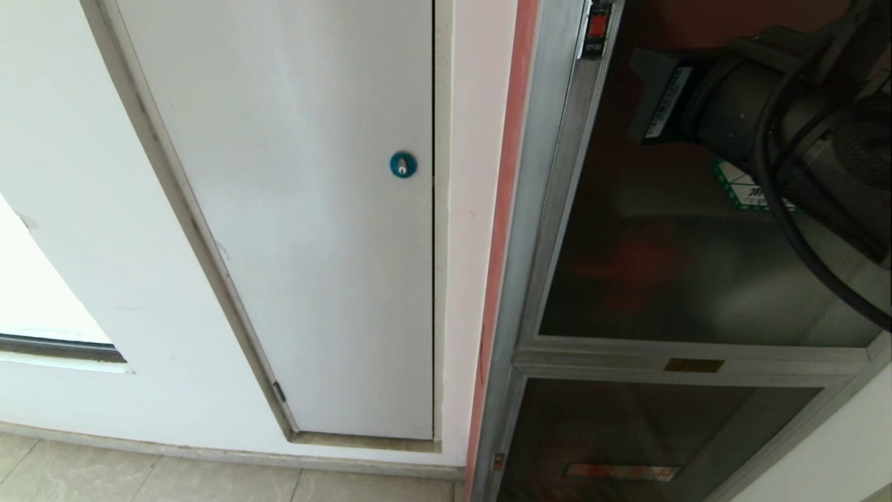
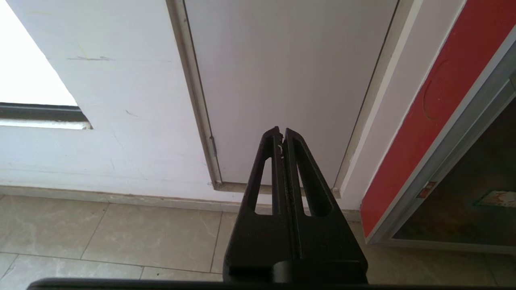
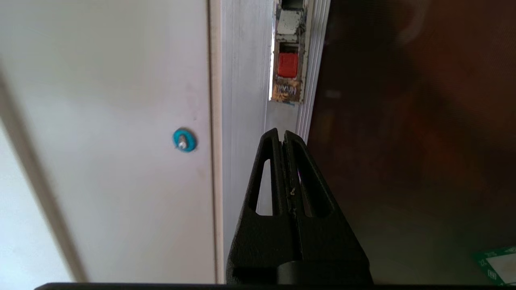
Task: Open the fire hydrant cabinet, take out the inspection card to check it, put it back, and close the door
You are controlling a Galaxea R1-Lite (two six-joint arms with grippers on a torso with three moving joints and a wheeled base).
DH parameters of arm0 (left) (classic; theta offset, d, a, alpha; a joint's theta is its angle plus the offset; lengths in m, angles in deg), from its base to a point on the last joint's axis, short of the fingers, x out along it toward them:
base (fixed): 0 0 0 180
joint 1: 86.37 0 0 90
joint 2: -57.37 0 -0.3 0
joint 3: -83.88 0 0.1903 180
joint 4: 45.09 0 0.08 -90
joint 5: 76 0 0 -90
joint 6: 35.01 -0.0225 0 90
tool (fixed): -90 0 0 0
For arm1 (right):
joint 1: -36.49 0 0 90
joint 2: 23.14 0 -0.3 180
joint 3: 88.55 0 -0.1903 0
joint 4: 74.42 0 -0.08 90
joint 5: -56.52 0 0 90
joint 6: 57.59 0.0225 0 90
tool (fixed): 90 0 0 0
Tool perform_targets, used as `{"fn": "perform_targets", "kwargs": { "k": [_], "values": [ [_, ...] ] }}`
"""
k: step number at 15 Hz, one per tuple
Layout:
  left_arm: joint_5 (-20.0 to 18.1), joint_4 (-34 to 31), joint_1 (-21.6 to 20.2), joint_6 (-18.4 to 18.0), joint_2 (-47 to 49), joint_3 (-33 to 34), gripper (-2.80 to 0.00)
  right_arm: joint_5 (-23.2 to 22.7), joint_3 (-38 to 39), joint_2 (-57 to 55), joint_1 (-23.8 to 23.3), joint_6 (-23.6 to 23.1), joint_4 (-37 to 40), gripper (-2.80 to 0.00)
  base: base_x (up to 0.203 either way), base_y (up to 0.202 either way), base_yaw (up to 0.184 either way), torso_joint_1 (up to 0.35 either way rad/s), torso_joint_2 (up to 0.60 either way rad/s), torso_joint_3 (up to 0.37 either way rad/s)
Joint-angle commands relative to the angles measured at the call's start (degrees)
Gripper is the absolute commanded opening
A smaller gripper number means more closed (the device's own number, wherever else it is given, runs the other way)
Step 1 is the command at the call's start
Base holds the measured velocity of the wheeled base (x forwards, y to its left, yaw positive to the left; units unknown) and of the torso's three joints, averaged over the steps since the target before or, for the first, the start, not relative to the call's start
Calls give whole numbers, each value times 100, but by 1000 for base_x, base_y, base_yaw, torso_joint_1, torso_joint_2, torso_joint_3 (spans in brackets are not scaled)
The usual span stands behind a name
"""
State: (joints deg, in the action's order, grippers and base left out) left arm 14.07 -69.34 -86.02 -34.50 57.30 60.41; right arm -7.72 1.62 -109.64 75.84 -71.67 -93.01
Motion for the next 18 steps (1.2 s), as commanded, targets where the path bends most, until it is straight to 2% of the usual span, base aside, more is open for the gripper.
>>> {"fn": "perform_targets", "kwargs": {
  "k": [1,9,14,18],
  "values": [
    [1,0,0,2,7,2,-280,201,89,-385,152,-147,-392,-280,0,0,0,0,0,0],
    [1,0,0,2,7,-6,-280,219,42,-350,152,-213,-427,-280,0,0,0,0,0,0],
    [1,0,0,2,7,2,-280,204,-268,-356,143,-251,-357,-280,0,0,0,0,0,0],
    [1,0,0,2,-1,2,-280,78,-975,-273,141,-33,473,-280,0,0,0,0,0,0]
  ]
}}
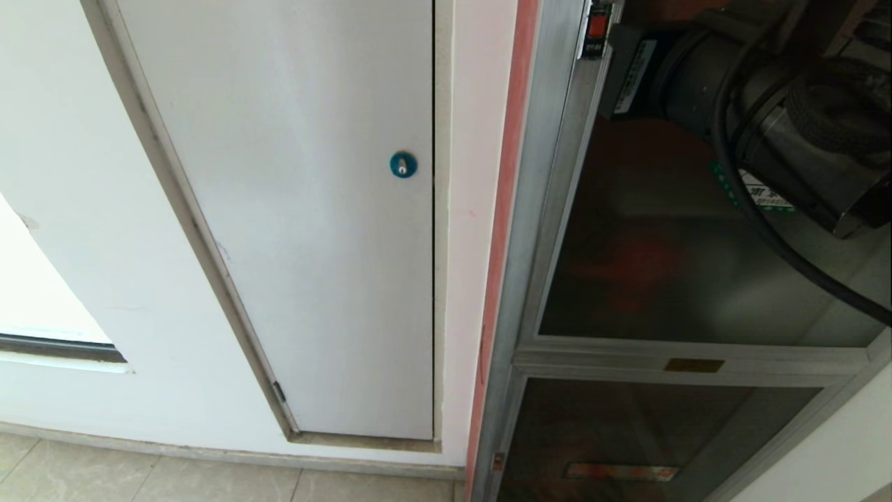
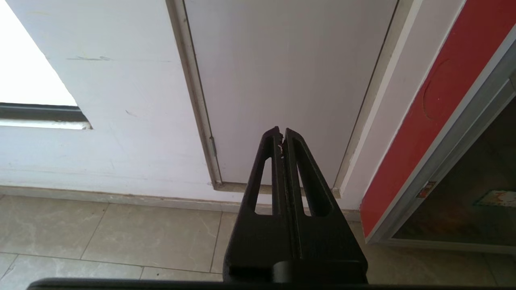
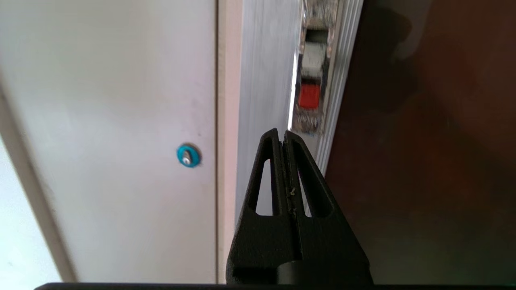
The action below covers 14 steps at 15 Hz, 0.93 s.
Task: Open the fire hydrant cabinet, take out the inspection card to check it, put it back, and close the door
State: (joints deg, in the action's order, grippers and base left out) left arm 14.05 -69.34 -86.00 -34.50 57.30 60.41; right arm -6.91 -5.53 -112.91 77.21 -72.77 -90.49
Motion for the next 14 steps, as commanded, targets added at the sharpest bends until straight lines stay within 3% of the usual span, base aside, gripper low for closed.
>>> {"fn": "perform_targets", "kwargs": {
  "k": [1,6,9,12,14],
  "values": [
    [4,0,-3,2,7,2,-280,-51,-385,90,6,224,470,-280,0,0,0,0,0,0],
    [4,0,-3,2,7,2,-280,-452,-2142,261,5,1674,3031,-280,0,0,0,0,0,0],
    [4,0,-3,2,7,2,-280,-807,-3048,224,-43,2236,4238,-280,0,0,0,0,0,0],
    [4,0,-3,2,7,-5,-280,-1007,-3869,-36,-319,2836,5086,-280,0,0,0,0,0,0],
    [4,0,-3,2,7,-6,-280,-1346,-3880,-128,-511,3037,5210,-280,0,0,0,0,0,0]
  ]
}}
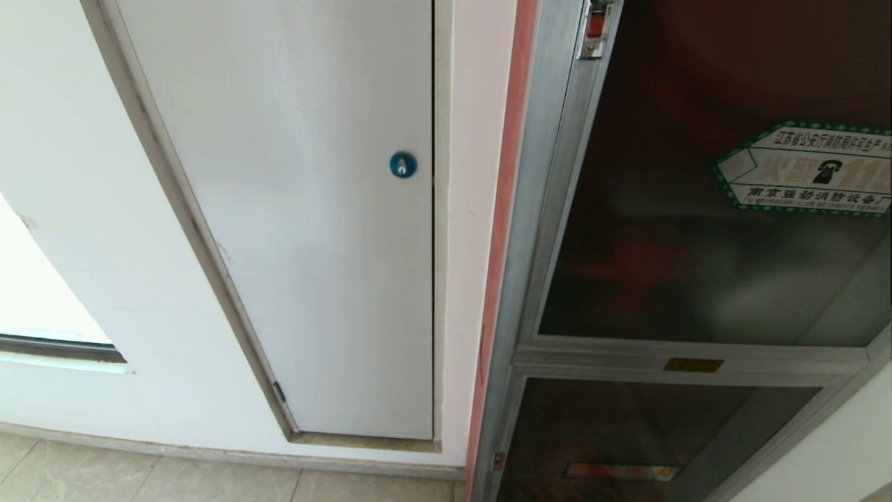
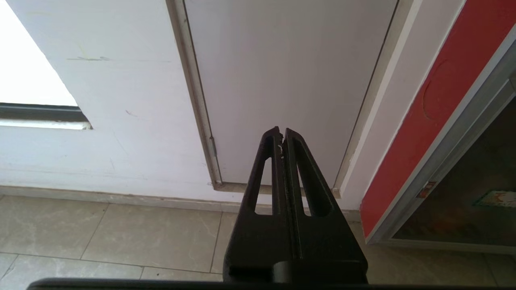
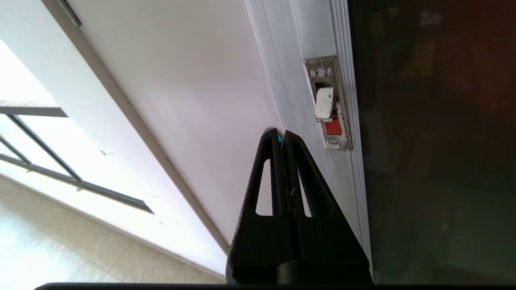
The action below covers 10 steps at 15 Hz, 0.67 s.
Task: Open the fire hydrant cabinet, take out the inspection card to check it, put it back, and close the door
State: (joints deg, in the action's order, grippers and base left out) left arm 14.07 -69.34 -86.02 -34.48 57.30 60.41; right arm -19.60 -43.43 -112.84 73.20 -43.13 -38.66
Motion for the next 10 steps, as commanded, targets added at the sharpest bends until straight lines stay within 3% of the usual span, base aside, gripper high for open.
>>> {"fn": "perform_targets", "kwargs": {
  "k": [1,3,5,10],
  "values": [
    [1,0,0,0,7,2,-280,-276,-90,-135,-154,194,38,-280,0,0,0,0,0,0],
    [1,0,0,0,7,-2,-280,-963,-93,-145,-439,563,72,-280,0,0,0,0,0,0],
    [1,0,0,0,7,0,-280,-1371,-98,-211,-644,815,69,-280,0,0,0,0,0,0],
    [1,0,0,0,7,0,-280,-1431,-99,-485,-836,840,-190,-280,0,0,0,0,0,0]
  ]
}}
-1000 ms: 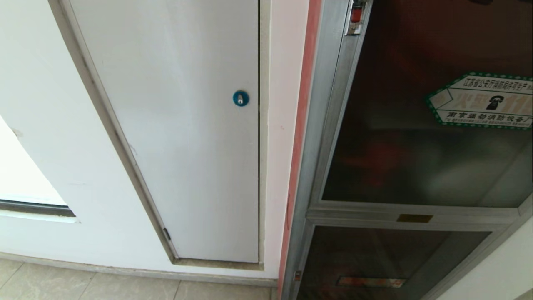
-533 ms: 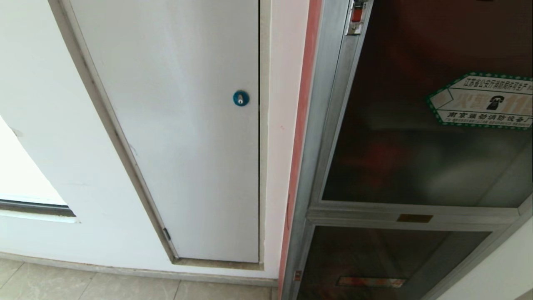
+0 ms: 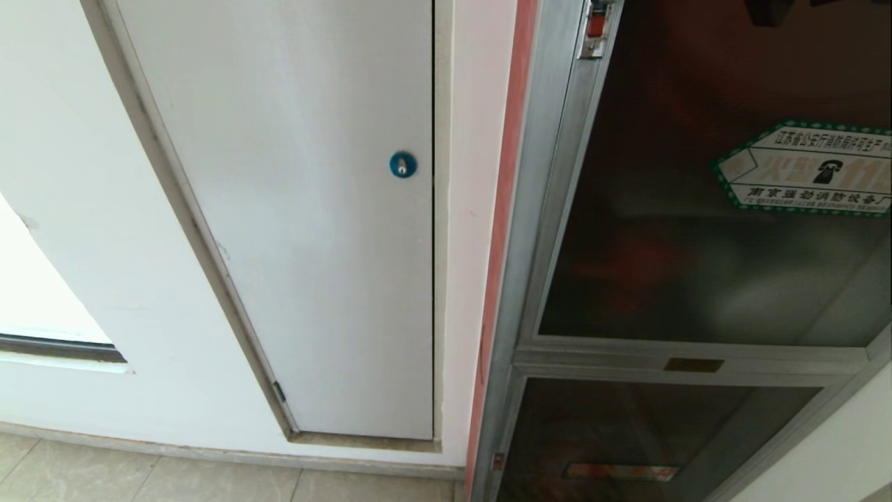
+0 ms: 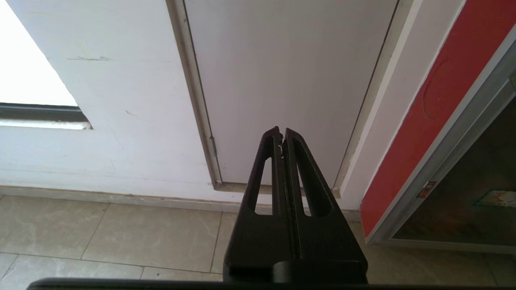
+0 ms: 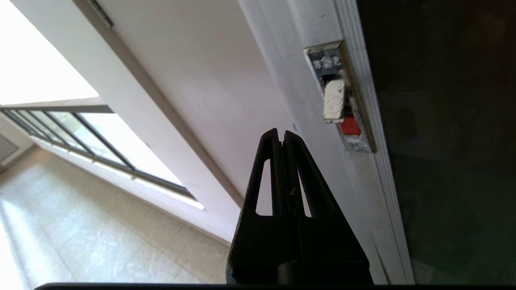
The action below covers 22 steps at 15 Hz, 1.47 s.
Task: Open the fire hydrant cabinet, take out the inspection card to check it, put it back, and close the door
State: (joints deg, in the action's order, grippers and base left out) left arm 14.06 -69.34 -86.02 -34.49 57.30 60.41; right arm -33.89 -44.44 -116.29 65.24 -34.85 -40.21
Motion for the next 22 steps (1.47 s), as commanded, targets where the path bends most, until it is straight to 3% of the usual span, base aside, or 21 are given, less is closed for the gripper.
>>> {"fn": "perform_targets", "kwargs": {
  "k": [1,22],
  "values": [
    [2,0,0,1,7,2,-280,1,2,-190,-58,12,-95,-280,0,0,0,0,0,0],
    [2,0,0,1,7,2,-280,-4,-51,-611,-247,-1,-556,-280,0,0,0,0,0,0]
  ]
}}
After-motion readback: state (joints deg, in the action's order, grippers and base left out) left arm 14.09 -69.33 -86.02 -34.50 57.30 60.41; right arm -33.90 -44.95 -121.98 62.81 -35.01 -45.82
